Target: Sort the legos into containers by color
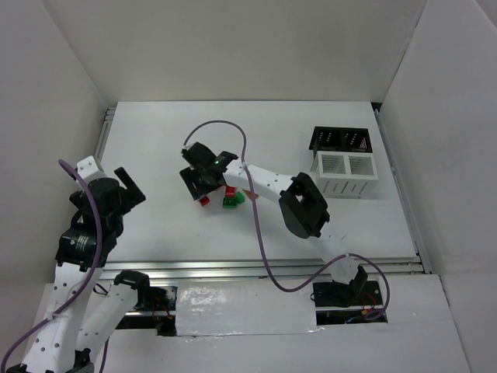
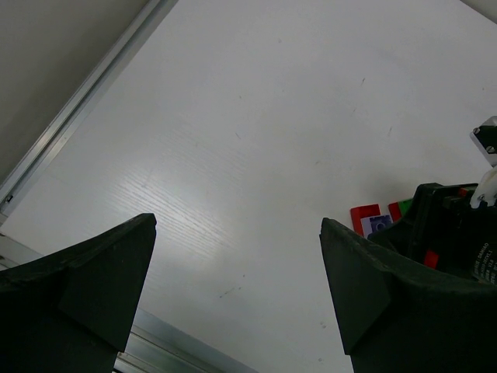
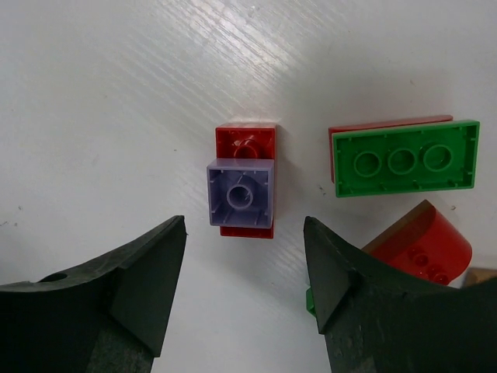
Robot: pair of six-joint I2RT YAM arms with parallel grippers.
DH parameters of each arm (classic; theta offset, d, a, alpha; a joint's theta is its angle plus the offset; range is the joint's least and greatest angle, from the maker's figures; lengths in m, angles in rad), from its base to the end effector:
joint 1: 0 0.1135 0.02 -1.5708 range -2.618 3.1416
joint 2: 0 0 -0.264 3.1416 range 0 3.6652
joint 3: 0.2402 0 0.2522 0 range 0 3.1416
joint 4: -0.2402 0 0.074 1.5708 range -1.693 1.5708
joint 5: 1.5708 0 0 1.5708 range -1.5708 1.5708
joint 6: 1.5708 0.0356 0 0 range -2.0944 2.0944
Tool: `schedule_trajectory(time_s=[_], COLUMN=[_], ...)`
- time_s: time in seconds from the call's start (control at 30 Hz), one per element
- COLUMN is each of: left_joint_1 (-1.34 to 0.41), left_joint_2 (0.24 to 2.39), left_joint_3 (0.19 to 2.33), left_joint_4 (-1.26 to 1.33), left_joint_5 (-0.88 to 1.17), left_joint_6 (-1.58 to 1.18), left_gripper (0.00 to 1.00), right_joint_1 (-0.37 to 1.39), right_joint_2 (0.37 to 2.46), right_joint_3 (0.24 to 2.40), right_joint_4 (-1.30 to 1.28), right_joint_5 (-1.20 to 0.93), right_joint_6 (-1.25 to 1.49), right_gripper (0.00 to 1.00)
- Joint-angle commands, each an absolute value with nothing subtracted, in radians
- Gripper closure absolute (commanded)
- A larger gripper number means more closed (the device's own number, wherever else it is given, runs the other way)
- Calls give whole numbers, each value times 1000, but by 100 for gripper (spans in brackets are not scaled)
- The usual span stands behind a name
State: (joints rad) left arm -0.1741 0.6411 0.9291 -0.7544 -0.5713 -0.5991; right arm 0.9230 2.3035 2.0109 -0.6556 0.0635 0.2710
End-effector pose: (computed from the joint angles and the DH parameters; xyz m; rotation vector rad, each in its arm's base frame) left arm 0.1206 -0.0017 0.3518 -0.7477 1.8112 0.0765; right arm 0.3109 0.4072 0.2076 -0.7963 2.4372 0.3964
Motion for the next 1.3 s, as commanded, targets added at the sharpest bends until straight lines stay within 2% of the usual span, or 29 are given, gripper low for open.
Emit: schedule_trajectory(time_s=[0.0, 0.2, 0.33, 0.5, 0.57, 0.6, 0.63, 0.67, 0.73, 0.93, 1.07, 1.27], left_joint_1=[-169, -169, -169, -169, -169, -169, -169, -169, -169, -170, -172, -175], left_joint_2=[646, 647, 647, 649, 650, 652, 653, 653, 660, 657, 621, 638], left_joint_3=[956, 954, 953, 951, 951, 951, 951, 953, 950, 945, 922, 868], left_joint_4=[-716, -712, -709, -707, -706, -707, -706, -704, -701, -670, -572, -303], left_joint_5=[-554, -545, -537, -535, -532, -532, -531, -531, -526, -424, -169, 407], left_joint_6=[-578, -569, -568, -566, -566, -565, -565, -565, -561, -532, -480, -488], left_gripper=[0, 1, 1, 0, 1, 0, 0, 0, 0, 0, 1, 1], right_joint_1=[939, 940, 942, 942, 942, 943, 942, 942, 940, 885, 822, 671], right_joint_2=[2316, 2384, 2365, 2381, 2379, 2379, 2376, 2356, 2313, 2004, 1679, 1339], right_joint_3=[2055, 2125, 2069, 2089, 2089, 2092, 2089, 2082, 2020, 1729, 1449, 1208], right_joint_4=[-624, -660, -608, -626, -630, -632, -632, -621, -566, -383, -263, -223], right_joint_5=[61, 92, 71, 69, 77, 80, 80, 74, 51, -112, -205, -309], right_joint_6=[253, 245, 248, 242, 241, 242, 242, 244, 245, 302, 351, 411], right_gripper=[31, 33, 49, 48, 52, 63, 94, 100, 100, 100, 100, 100])
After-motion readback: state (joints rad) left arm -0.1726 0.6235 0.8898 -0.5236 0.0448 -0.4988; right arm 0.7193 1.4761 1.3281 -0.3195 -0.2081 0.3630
